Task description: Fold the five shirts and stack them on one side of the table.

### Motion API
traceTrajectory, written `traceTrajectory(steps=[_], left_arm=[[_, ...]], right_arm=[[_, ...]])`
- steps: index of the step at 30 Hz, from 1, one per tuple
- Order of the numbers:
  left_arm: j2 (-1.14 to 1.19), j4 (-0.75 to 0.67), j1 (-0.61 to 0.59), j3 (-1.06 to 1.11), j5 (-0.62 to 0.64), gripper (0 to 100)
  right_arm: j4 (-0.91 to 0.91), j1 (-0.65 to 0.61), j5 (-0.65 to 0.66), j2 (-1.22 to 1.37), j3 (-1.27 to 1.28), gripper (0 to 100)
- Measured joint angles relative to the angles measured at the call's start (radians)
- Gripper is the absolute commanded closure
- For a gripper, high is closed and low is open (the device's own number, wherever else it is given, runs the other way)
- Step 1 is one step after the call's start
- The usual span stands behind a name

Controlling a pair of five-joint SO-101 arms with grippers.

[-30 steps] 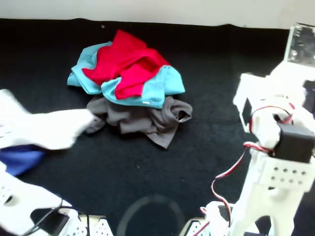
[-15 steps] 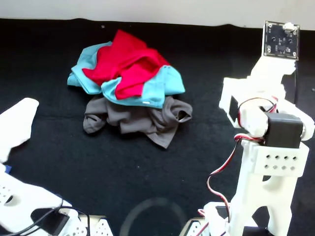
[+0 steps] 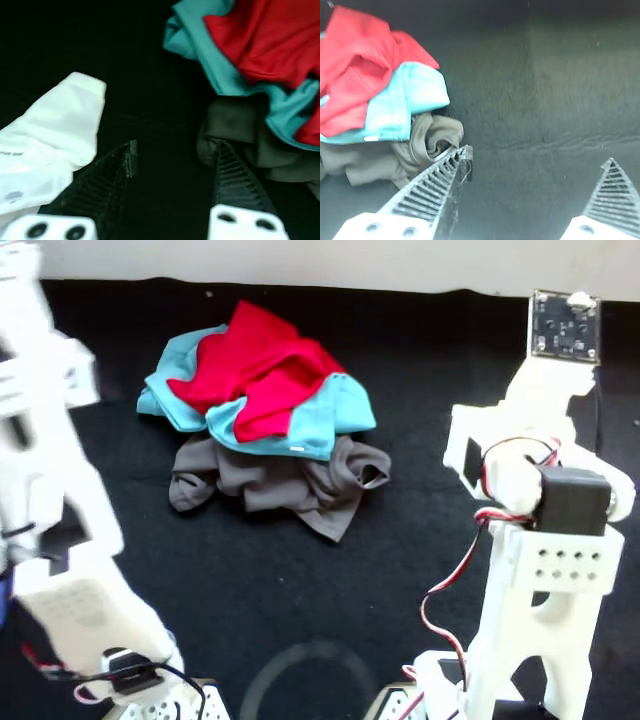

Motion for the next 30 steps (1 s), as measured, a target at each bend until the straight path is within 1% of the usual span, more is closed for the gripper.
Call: traceTrajectory(steps=[2, 6, 9, 13, 15, 16, 17, 19, 20, 21, 22, 23, 27, 30], left_arm=[[0.061, -0.012, 0.1, 0.0, 0.069, 66], [0.199, -0.072, 0.241, 0.0, 0.209, 66], [0.296, -0.143, 0.299, 0.0, 0.249, 66], [0.394, -0.238, 0.361, 0.0, 0.259, 66], [0.437, -0.281, 0.373, 0.0, 0.259, 68], [0.453, -0.296, 0.373, 0.0, 0.259, 71], [0.465, -0.305, 0.371, 0.0, 0.259, 76], [0.47, -0.311, 0.371, 0.0, 0.259, 94], [0.47, -0.311, 0.373, 0.0, 0.259, 100], [0.47, -0.31, 0.373, 0.0, 0.261, 97], [0.47, -0.31, 0.37, 0.0, 0.262, 97], [0.468, -0.308, 0.368, 0.0, 0.262, 99], [0.414, -0.276, 0.348, -0.006, 0.262, 99], [0.347, -0.215, 0.31, -0.046, 0.261, 99]], right_arm=[[0.0, 0.0, 0.0, 0.0, 0.04, 62.6], [0.0, 0.0, 0.0, 0.0, 0.087, 62.6], [0.0, 0.0, 0.0, 0.0, 0.095, 62.6], [0.0, 0.0, 0.0, 0.0, 0.097, 62.6], [0.0, 0.002, 0.0, 0.0, 0.097, 62.6], [0.0, 0.002, 0.0, 0.0, 0.097, 62.6], [0.0, 0.002, 0.0, 0.0, 0.097, 62.6], [0.0, 0.002, 0.0, 0.0, 0.097, 62.6], [0.0, 0.002, 0.0, 0.0, 0.097, 62.6], [0.0, 0.002, 0.0, 0.0, 0.097, 62.6], [0.0, 0.002, 0.0, 0.0, 0.097, 62.6], [0.0, 0.002, 0.0, 0.0, 0.097, 62.6], [0.0, 0.002, 0.0, 0.0, 0.097, 62.6], [0.0, 0.002, 0.0, 0.0, 0.097, 62.6]])
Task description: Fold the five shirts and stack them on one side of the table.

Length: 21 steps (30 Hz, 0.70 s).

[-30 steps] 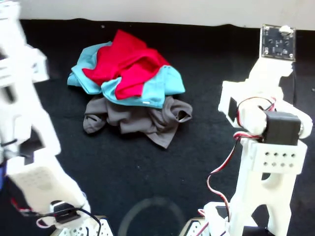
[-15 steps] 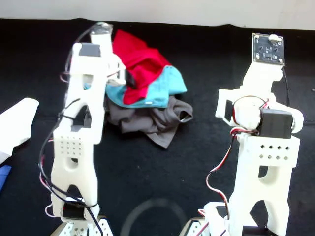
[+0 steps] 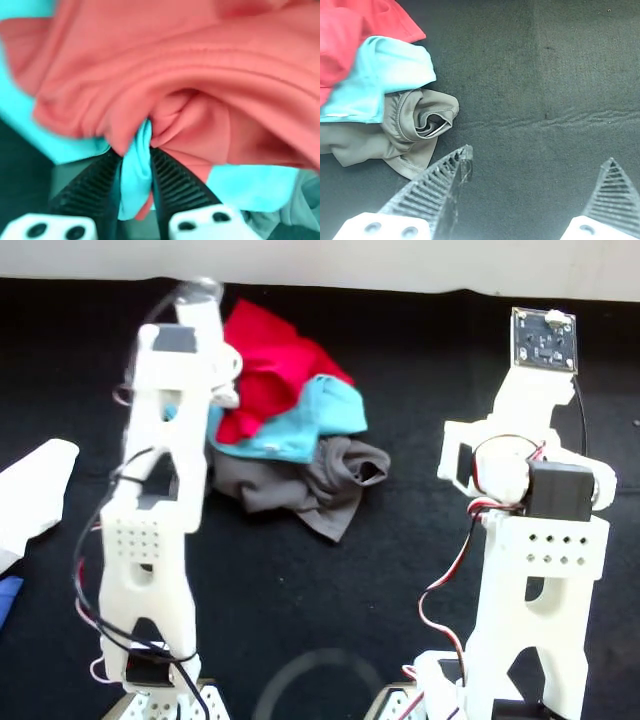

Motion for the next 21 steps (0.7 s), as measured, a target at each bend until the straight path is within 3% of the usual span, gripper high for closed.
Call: traceTrajectory(steps=[7, 10, 14, 21], left_arm=[[-0.199, 0.193, -0.1, -0.153, -0.048, 99], [-0.304, 0.218, -0.199, -0.169, -0.101, 99], [-0.454, 0.222, -0.408, -0.169, -0.206, 99], [-0.589, 0.222, -0.878, -0.186, -0.414, 99]], right_arm=[[0.0, 0.0, 0.0, 0.0, 0.0, 62.6], [0.0, 0.0, 0.0, 0.0, 0.0, 62.6], [0.0, 0.0, 0.0, 0.0, 0.0, 62.6], [0.0, -0.078, 0.0, 0.0, 0.0, 62.6]])
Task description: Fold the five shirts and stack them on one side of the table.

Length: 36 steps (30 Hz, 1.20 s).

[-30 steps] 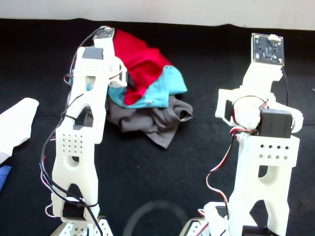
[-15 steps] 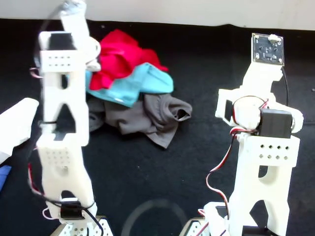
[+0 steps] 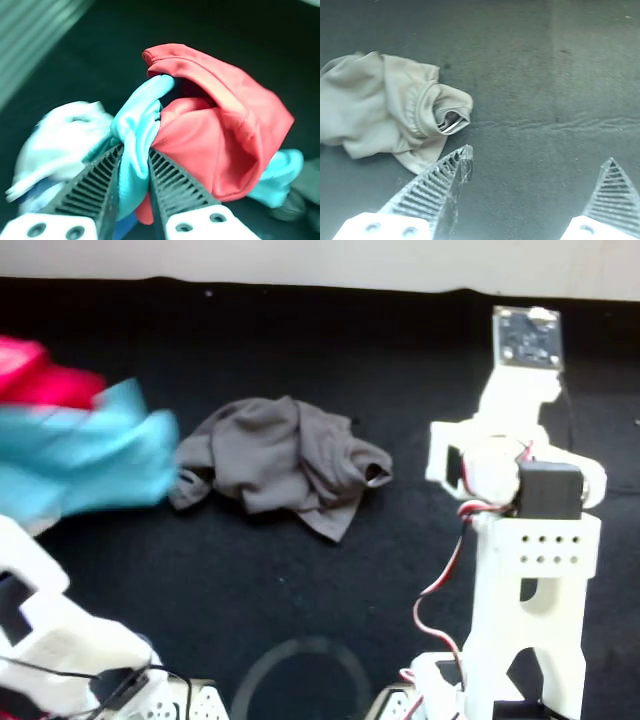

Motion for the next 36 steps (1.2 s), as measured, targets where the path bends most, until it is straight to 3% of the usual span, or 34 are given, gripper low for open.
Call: traceTrajectory(steps=[6, 12, 14, 21, 28, 36], left_arm=[[-0.002, -0.02, -0.325, 0.0, -0.107, 99], [0.12, -0.063, -0.465, 0.089, -0.172, 99], [0.187, -0.066, -0.463, 0.147, -0.19, 96], [0.368, -0.069, -0.425, 0.195, -0.196, 71], [0.373, -0.048, -0.361, 0.046, -0.124, 71], [0.267, -0.006, -0.123, -0.101, -0.02, 71]], right_arm=[[-0.034, -0.1, 0.0, 0.0, 0.0, 62.6], [-0.081, -0.213, 0.0, 0.054, 0.0, 62.6], [-0.081, -0.249, 0.0, 0.107, 0.0, 62.6], [-0.101, -0.316, 0.0, 0.313, 0.002, 62.6], [-0.187, -0.339, 0.0, 0.45, 0.002, 62.6], [-0.279, -0.339, -0.002, 0.657, 0.002, 62.6]])
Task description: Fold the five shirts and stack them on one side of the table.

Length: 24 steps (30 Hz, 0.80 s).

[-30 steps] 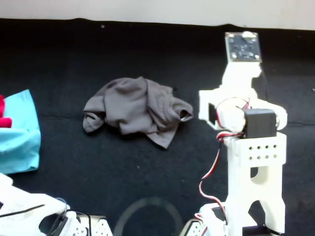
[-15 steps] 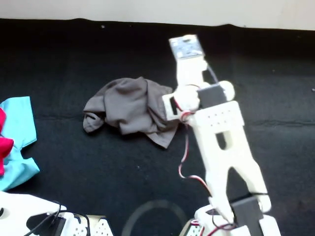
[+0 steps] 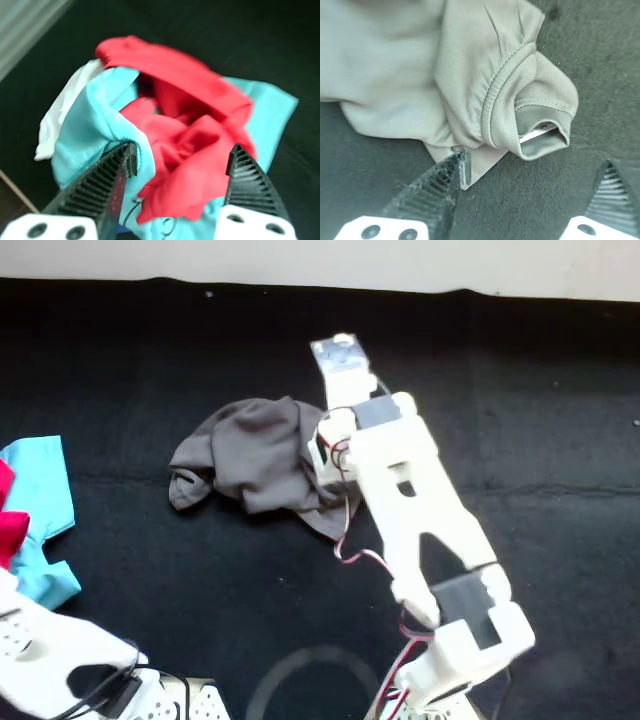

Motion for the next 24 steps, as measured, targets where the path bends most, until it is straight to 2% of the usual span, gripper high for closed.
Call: traceTrajectory(steps=[3, 5, 9, 10, 12, 15, 18, 24], left_arm=[[-0.031, 0.0, 0.1, 0.017, 0.0, 71], [-0.034, 0.0, 0.152, 0.057, 0.0, 71], [-0.034, 0.0, 0.218, 0.157, 0.003, 71], [-0.034, 0.0, 0.238, 0.176, 0.006, 71], [-0.034, 0.0, 0.285, 0.23, 0.012, 71], [-0.034, 0.0, 0.379, 0.324, 0.028, 71], [-0.034, 0.0, 0.488, 0.439, 0.041, 71], [-0.032, -0.018, 0.724, 0.651, 0.124, 71]], right_arm=[[-0.029, 0.0, 0.0, 0.051, 0.0, 62.8], [-0.048, 0.0, 0.0, 0.075, 0.0, 67.9], [-0.063, 0.0, 0.0, 0.12, 0.0, 96.0], [-0.066, 0.0, 0.0, 0.127, 0.0, 99.8], [-0.081, 0.002, 0.0, 0.135, 0.0, 97.5], [-0.089, 0.038, 0.0, 0.135, -0.005, 99.1], [-0.08, 0.132, 0.003, 0.135, -0.052, 99.2], [-0.006, 0.339, 0.101, 0.137, -0.226, 99.2]])
